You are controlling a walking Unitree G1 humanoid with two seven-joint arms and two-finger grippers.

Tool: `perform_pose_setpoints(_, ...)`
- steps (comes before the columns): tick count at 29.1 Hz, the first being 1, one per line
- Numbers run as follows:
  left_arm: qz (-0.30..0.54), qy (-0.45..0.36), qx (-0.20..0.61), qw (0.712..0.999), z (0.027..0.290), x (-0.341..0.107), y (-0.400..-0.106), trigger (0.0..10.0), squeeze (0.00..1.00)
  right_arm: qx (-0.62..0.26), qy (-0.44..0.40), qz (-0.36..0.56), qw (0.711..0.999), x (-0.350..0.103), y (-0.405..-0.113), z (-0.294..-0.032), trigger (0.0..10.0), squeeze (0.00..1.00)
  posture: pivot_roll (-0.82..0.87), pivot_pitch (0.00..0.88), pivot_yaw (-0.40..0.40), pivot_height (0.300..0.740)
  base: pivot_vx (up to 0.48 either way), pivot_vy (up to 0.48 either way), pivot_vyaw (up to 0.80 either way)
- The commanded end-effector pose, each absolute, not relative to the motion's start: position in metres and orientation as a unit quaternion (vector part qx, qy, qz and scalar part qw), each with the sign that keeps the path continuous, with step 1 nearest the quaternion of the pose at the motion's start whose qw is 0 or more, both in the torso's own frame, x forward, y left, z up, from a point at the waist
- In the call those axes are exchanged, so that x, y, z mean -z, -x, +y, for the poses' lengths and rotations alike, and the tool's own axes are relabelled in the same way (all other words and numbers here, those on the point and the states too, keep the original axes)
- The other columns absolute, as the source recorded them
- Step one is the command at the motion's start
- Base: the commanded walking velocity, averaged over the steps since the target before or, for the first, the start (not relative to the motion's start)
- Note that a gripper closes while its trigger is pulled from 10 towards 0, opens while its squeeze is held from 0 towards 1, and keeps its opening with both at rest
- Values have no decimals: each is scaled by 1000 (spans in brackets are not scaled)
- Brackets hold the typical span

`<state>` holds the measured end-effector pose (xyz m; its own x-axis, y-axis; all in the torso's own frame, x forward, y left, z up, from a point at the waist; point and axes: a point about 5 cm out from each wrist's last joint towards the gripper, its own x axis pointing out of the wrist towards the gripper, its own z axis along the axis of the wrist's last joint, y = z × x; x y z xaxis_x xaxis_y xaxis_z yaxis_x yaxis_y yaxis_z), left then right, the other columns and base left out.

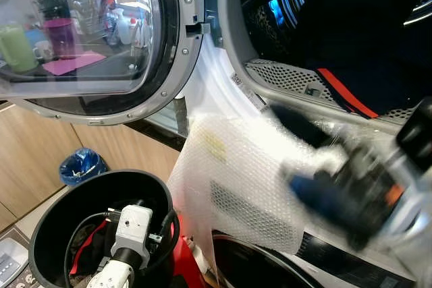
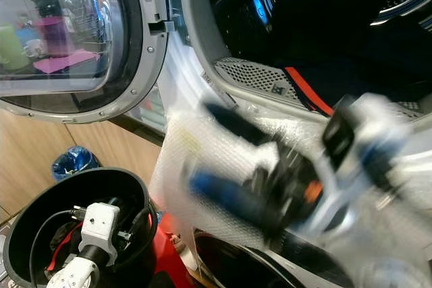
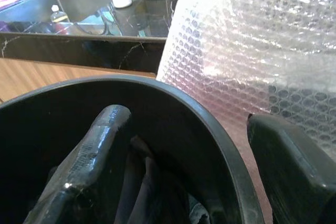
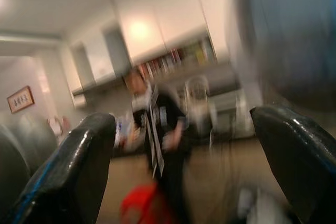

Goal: Clothes washing

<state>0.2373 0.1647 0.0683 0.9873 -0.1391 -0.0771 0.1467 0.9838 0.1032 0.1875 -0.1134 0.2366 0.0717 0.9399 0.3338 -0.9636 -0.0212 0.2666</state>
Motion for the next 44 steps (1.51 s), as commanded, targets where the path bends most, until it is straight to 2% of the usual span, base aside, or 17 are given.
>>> perform_pose_setpoints(1,32,-53,69,996,168,-70,-238,10000,0,-686,-198,-11,700,-233,-188,-111,10000,0,-24,26,35,740,0,0,0)
perform_pose_setpoints(2,28,-53,67,996,168,-72,-238,10000,0,-656,-189,63,728,-193,-192,-112,10000,0,-22,27,31,740,0,0,0)
perform_pose_setpoints(4,22,-53,62,996,169,-74,-238,10000,0,-620,-179,120,754,-157,-194,-118,10000,0,-22,27,31,740,0,0,0)
perform_pose_setpoints(8,-10,-57,54,997,170,-89,-239,10000,0,-551,-236,163,784,-115,-197,-136,10000,0,-2,32,31,740,0,0,0)
perform_pose_setpoints(10,-53,-81,71,993,167,-112,-240,10000,0,-473,-245,213,819,-79,-201,-152,10000,0,0,29,28,740,0,0,0)
perform_pose_setpoints(14,-78,-89,74,990,168,-129,-240,10000,0,-383,-213,283,853,-37,-203,-163,10000,0,8,33,29,740,0,0,0)
perform_pose_setpoints(15,-79,-87,72,990,169,-131,-240,10000,0,-355,-189,309,862,-25,-204,-167,10000,0,8,33,29,740,0,0,0)
perform_pose_setpoints(16,-76,-76,63,992,172,-132,-239,10000,0,-276,-129,363,881,6,-204,-177,10000,0,12,31,31,740,0,0,0)
perform_pose_setpoints(17,-76,-76,63,992,172,-132,-239,10000,0,-276,-129,363,881,6,-204,-177,10000,0,12,31,31,740,0,0,0)
perform_pose_setpoints(19,-60,-61,45,995,178,-127,-237,10000,0,-160,-107,424,885,38,-199,-193,10000,0,23,30,30,740,0,0,0)
perform_pose_setpoints(20,-60,-61,45,995,178,-127,-237,10000,0,-160,-107,424,885,38,-199,-193,10000,0,23,30,30,740,0,0,0)
perform_pose_setpoints(23,-19,-28,-35,999,204,-119,-235,10000,0,-66,-93,488,865,72,-178,-195,10000,0,32,33,33,740,0,0,0)
perform_pose_setpoints(31,7,16,-57,998,217,-114,-235,10000,0,-30,-64,547,834,93,-157,-177,10000,0,53,23,39,740,0,0,0)
perform_pose_setpoints(34,40,29,-74,996,224,-103,-233,10000,0,22,-46,575,817,103,-141,-177,10000,0,74,0,37,740,0,0,0)
perform_pose_setpoints(36,77,52,-87,992,229,-93,-235,10000,1000,44,-33,586,809,106,-134,-176,10000,0,82,0,32,740,0,0,0)
perform_pose_setpoints(38,80,72,-102,989,236,-92,-240,10000,1000,70,-51,583,807,106,-135,-175,10000,0,88,0,29,740,0,0,0)
perform_pose_setpoints(44,109,99,-88,985,244,-83,-251,10000,1000,54,-40,580,812,105,-138,-175,10000,0,77,0,12,740,0,0,0)
